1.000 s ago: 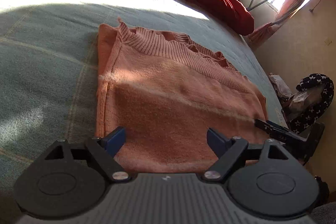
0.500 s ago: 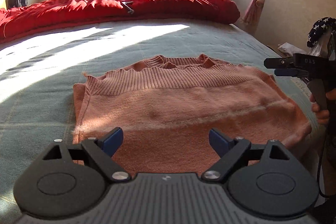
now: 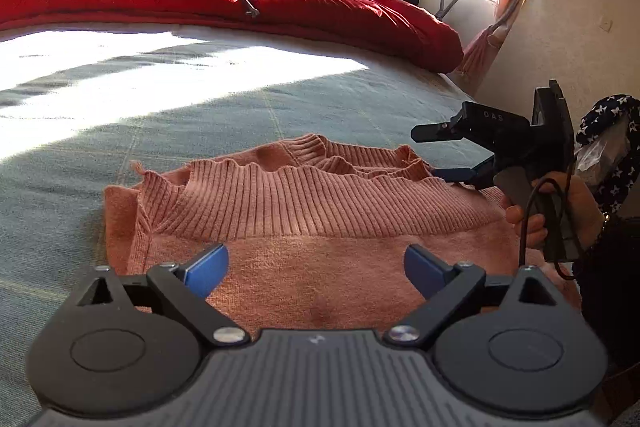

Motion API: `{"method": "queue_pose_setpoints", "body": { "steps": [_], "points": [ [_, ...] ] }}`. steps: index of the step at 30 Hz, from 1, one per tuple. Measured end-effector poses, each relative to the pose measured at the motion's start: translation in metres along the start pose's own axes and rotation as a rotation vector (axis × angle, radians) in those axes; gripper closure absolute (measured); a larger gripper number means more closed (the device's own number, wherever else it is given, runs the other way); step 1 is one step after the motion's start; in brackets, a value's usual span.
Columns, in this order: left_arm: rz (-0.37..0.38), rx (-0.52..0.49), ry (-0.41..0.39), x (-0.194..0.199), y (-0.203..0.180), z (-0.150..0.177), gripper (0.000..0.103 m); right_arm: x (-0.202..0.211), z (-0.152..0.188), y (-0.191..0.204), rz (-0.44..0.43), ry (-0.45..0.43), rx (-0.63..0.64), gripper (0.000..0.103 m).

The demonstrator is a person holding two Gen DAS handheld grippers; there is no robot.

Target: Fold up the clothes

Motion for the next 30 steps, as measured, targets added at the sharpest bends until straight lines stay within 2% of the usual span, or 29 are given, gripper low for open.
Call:
{"method": "queue_pose_setpoints", "body": {
  "steps": [2, 5, 8, 10, 12, 18, 22, 24, 27, 30],
  "points": [
    [0.014, 0.040, 0.024, -0.012, 0.010, 0.007, 0.007, -0.008, -0.001, -0.001, 0.003, -0.023, 0.023, 0.000],
    [0.034, 0.048, -0.001, -0.014, 0.013, 0.008, 0.001, -0.013, -0.005, 0.000, 0.021, -0.048, 0.055, 0.000],
    [0.038, 0.075, -0.001, -0.017, 0.017, 0.005, 0.001, -0.014, -0.007, 0.006, 0.070, -0.059, 0.113, 0.000],
    [0.036, 0.087, 0.004, -0.018, 0.018, 0.002, 0.001, -0.006, -0.008, 0.012, 0.132, -0.067, 0.129, 0.000],
    [0.039, 0.092, 0.009, -0.017, 0.019, 0.001, 0.001, 0.013, -0.004, 0.021, 0.141, -0.068, 0.164, 0.000],
    [0.078, 0.112, 0.027, -0.016, 0.014, -0.019, 0.001, 0.077, 0.048, 0.034, 0.239, -0.087, 0.333, 0.000],
    [0.110, 0.052, 0.034, -0.026, -0.005, -0.051, 0.001, 0.079, 0.086, 0.028, 0.301, -0.045, 0.381, 0.000],
    [0.134, 0.017, 0.050, -0.038, -0.016, -0.067, 0.001, 0.073, 0.100, 0.024, 0.326, -0.056, 0.412, 0.000],
    [0.151, 0.033, 0.104, -0.066, -0.021, -0.085, 0.001, 0.067, 0.113, 0.028, 0.376, -0.097, 0.474, 0.000],
    [0.155, 0.068, 0.169, -0.097, -0.020, -0.095, 0.001, 0.067, 0.116, 0.026, 0.374, -0.115, 0.474, 0.000]
  ]
}}
Point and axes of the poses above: each gripper's, at about its wrist camera, not at the fingertips, and x roughly against the way its jaws point, y to its left, z to its underside, the point moved 2 cm from there along -x, roughly the way its jaws point
